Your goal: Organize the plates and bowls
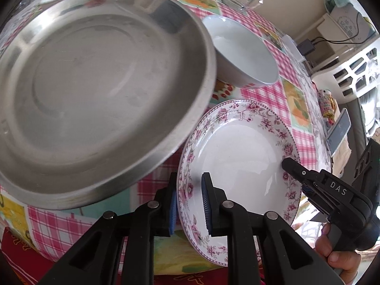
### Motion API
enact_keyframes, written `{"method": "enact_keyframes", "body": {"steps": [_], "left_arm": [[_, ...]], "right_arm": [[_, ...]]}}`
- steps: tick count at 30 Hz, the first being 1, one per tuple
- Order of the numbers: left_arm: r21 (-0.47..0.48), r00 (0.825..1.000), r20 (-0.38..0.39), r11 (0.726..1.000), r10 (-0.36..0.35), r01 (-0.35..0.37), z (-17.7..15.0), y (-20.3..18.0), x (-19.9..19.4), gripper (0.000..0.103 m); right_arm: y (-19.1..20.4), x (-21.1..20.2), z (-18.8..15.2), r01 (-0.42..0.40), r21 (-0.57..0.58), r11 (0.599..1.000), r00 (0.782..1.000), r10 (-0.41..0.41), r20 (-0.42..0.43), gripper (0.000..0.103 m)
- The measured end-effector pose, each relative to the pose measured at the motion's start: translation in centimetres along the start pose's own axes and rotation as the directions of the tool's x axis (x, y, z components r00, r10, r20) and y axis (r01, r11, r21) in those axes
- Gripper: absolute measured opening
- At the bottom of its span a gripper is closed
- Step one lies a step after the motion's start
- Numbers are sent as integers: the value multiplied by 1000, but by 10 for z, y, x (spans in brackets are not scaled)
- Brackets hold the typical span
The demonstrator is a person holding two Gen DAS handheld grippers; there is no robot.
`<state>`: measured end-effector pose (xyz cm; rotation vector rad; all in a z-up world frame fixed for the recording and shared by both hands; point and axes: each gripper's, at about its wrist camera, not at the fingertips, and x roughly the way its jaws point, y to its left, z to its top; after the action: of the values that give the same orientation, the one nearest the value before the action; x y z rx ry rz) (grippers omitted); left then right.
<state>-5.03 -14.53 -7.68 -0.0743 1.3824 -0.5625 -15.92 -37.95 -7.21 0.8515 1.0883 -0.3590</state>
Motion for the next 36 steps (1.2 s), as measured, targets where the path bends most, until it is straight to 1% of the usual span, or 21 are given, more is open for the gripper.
{"method": "enact_keyframes", "body": {"steps": [7,11,15,23,27,30,36], "left_arm": [[30,1000,5,999,-26,26,0,-10,-1,18],[56,999,34,998,-41,39,1,-18,-6,18],[85,998,57,996,-34,30,2,-25,-10,18],[111,992,111,993,-61,49,5,-32,-23,18],[130,987,143,990,-77,59,5,-34,-33,18],[150,980,172,986,-102,76,4,-36,-44,18],[180,963,227,978,-144,103,5,-39,-64,18]], "right_arm": [[-13,-11,1,-19,29,999,1000,18,21,22],[-12,-18,0,-31,25,999,998,30,50,22],[-15,-26,1,-45,18,999,996,44,71,22],[-15,-38,0,-77,9,997,990,76,115,23],[-12,-44,-1,-95,-1,996,987,94,133,23],[-12,-49,-2,-109,-1,994,982,108,155,23],[-8,-65,-3,-143,-18,990,963,144,227,23]]}}
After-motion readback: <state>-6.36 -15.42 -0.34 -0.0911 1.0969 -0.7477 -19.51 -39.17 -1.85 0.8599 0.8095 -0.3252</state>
